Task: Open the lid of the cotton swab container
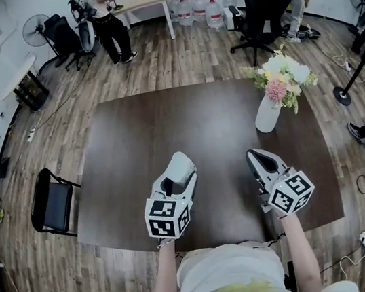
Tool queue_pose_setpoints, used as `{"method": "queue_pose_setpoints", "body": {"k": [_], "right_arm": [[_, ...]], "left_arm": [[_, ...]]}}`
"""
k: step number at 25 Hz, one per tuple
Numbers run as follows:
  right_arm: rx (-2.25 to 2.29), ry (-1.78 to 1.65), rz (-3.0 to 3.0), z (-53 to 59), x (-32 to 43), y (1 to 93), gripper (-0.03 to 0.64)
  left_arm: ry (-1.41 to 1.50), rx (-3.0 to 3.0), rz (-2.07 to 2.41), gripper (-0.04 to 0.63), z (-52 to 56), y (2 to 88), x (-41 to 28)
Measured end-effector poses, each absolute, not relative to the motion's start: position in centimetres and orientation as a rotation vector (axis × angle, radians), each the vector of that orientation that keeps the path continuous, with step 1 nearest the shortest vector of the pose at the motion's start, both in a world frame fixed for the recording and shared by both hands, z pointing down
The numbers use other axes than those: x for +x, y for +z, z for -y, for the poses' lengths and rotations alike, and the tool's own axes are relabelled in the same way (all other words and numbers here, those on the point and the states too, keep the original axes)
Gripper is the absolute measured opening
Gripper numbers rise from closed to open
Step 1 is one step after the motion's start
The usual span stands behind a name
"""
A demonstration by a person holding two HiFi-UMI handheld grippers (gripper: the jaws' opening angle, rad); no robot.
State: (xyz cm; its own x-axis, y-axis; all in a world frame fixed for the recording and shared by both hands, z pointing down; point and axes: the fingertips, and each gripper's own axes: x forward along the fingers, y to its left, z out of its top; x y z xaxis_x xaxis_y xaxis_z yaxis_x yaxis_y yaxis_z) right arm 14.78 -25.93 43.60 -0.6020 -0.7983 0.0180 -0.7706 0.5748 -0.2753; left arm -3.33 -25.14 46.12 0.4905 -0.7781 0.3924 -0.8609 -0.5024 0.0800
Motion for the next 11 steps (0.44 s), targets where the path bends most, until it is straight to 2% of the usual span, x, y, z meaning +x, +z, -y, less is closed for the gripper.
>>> {"method": "queue_pose_setpoints", "body": {"k": [11], "right_arm": [[-1.349, -0.391, -2.673, 25.99, 15.53, 43.96, 0.021]], "left_arm": [[0.468, 2.461, 1.405, 0.233, 25.20, 46.69, -3.30]]}}
